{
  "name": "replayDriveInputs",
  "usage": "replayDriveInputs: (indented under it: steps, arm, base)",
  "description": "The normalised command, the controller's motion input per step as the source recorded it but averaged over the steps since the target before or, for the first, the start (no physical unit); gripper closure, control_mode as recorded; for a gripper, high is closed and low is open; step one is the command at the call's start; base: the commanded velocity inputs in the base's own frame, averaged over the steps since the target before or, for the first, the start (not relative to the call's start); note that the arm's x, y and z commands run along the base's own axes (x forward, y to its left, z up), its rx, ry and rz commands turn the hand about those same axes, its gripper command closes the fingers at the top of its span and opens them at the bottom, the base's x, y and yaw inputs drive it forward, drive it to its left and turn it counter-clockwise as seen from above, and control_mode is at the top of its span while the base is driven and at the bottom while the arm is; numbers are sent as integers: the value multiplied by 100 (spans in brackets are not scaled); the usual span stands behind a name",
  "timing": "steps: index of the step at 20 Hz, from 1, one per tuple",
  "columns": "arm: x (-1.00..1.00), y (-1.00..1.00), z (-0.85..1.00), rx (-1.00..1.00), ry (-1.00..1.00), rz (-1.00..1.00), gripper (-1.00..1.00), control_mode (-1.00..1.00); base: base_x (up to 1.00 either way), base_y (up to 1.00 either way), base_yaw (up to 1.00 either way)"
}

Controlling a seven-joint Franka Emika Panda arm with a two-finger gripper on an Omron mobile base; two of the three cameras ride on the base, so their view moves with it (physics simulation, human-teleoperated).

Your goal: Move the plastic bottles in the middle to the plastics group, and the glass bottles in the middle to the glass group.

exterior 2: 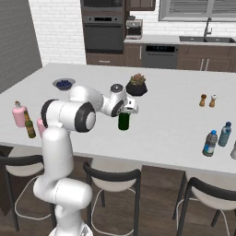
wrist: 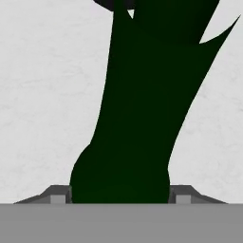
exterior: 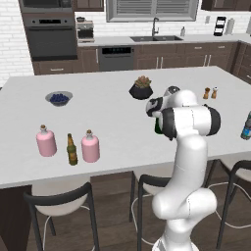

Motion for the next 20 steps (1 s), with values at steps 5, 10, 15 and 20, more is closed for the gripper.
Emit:
replayDriveInputs:
  steps: [5, 10, 15, 20]
  arm:
    - [-15, 29, 6, 0, -2, 6, 100, -100]
    - [-23, 77, 21, 0, 0, 21, 100, -100]
    - [-1, 70, 7, 0, 0, 35, 100, -100]
    - [-7, 47, 0, 0, 0, 39, 100, -100]
  base:
    - [0, 0, 0]
    - [0, 0, 0]
    - [0, 0, 0]
    - [0, 0, 0]
